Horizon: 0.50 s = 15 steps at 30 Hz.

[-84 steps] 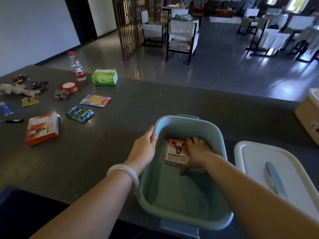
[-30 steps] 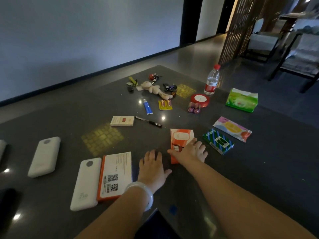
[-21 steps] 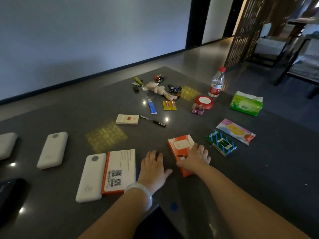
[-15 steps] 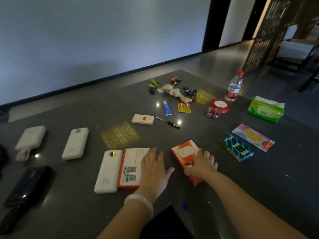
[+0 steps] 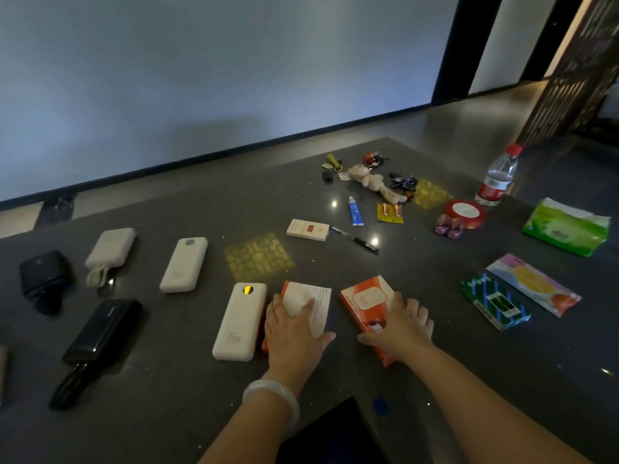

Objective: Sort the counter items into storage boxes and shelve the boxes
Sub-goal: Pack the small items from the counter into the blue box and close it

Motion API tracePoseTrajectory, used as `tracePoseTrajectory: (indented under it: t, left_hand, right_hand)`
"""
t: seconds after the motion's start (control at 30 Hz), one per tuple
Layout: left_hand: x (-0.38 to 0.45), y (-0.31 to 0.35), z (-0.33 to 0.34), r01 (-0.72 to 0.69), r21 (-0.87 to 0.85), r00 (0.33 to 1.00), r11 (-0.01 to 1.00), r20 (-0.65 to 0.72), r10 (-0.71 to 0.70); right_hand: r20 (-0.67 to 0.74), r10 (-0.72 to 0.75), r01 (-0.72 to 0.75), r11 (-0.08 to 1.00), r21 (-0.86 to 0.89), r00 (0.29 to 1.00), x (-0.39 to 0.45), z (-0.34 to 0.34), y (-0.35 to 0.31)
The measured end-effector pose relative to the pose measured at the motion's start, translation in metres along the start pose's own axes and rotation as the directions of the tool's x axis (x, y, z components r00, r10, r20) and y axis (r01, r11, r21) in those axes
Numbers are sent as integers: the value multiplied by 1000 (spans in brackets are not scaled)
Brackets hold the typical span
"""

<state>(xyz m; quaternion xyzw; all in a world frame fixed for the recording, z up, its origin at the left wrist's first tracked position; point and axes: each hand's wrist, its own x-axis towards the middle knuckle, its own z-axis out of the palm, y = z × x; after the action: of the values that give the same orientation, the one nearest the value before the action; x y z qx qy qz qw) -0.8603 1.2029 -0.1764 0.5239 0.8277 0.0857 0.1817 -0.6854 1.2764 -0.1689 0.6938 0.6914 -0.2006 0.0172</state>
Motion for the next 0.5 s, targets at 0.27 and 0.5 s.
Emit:
tracePoseTrajectory:
  t: [0.27,0.5]
  left_hand:
    - [17,26,6,18,2,996,1000,82,-18]
    - [7,101,38,-329,-21,944,944,-11,329]
  right_hand:
    - [-45,53,-49,996,80,998,-2,-18,48]
    - [-256,275,-237,956,170,927,-39,-56,128]
